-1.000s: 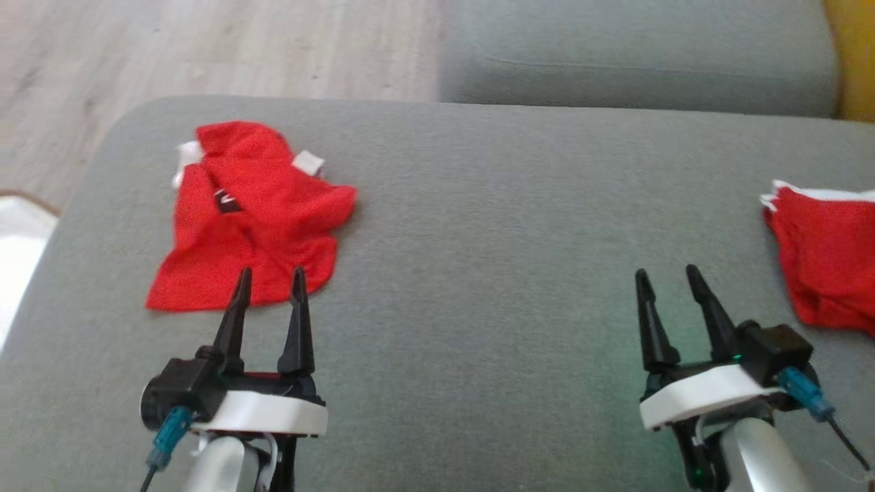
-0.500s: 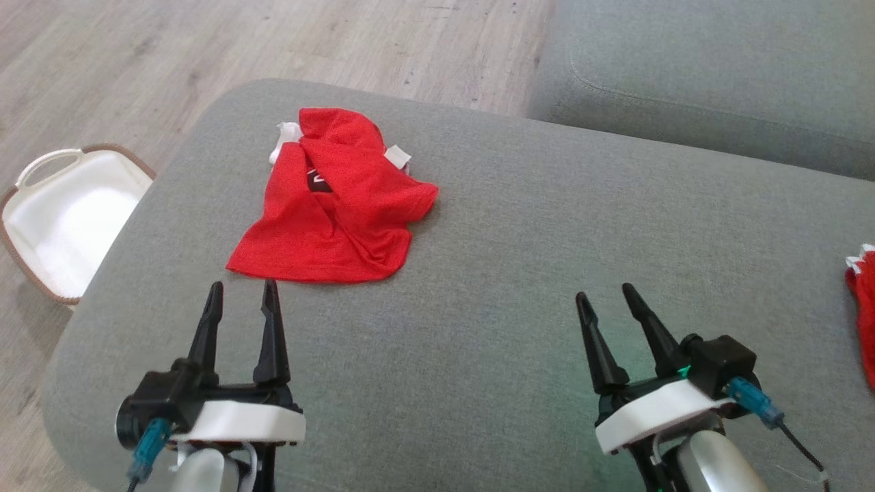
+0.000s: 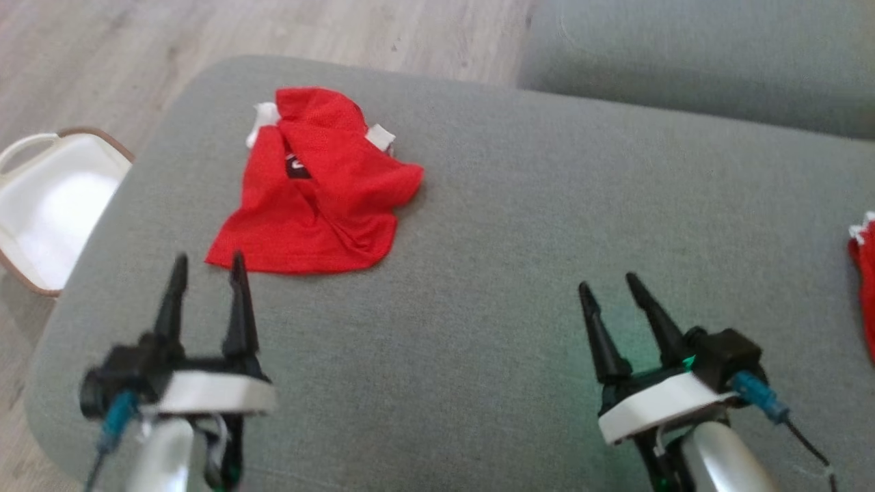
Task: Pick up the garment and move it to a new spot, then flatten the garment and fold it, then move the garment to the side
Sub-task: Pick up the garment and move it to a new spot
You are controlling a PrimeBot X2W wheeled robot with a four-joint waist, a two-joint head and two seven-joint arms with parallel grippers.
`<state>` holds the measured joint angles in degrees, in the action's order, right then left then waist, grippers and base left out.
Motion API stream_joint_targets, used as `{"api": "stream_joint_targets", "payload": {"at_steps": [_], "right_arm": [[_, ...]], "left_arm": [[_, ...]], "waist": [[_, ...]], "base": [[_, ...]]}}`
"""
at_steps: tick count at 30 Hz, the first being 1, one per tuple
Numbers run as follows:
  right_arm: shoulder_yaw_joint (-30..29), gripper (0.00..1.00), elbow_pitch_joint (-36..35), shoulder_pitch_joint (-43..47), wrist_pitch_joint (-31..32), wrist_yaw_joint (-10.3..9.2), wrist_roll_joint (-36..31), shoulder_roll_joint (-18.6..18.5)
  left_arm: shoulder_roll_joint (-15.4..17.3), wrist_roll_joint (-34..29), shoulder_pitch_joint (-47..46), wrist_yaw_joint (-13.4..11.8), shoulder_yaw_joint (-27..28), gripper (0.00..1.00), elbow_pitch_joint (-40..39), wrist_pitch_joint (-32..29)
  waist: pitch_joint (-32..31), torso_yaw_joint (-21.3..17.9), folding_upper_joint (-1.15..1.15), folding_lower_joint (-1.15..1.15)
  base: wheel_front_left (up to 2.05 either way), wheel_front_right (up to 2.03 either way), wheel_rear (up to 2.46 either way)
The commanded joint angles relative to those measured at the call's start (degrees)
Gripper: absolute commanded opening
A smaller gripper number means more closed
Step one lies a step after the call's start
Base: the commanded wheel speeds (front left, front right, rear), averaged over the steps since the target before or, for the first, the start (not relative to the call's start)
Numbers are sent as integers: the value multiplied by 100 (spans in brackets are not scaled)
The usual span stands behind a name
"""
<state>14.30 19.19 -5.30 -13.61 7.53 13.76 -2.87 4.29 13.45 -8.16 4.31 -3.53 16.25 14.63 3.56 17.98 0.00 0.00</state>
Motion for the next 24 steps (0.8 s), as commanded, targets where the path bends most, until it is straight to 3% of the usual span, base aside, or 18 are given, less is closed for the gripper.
{"api": "stream_joint_targets", "payload": {"at_steps": [1,5,11,14,20,24], "right_arm": [[62,100,-234,-275,-9,-4,-60,-1],[-183,100,-487,-416,82,-4,-262,-1],[-539,100,-969,-603,229,-4,-505,-1],[-631,100,-1163,-678,281,-4,-556,-1],[-675,100,-1362,-785,303,-4,-552,0],[-690,100,-1396,-831,267,-4,-530,0]], "left_arm": [[184,-53,-474,35,238,100,-142,37],[615,-120,-1232,129,242,100,249,-123],[1240,-63,-2569,284,-98,100,1188,-823],[1411,144,-3105,311,-565,100,1717,-1308],[1757,1126,-3608,316,-1835,100,2496,-2458],[1894,1671,-3720,316,-2277,100,2782,-2760]], "waist": [[213,-147,0,0],[617,-343,0,0],[1207,-644,0,0],[1428,-784,0,0],[1740,-1030,0,0],[1841,-1133,0,0]], "base": [[0,0,0],[0,0,0],[0,0,0],[0,0,0],[0,0,0],[0,0,0]]}}
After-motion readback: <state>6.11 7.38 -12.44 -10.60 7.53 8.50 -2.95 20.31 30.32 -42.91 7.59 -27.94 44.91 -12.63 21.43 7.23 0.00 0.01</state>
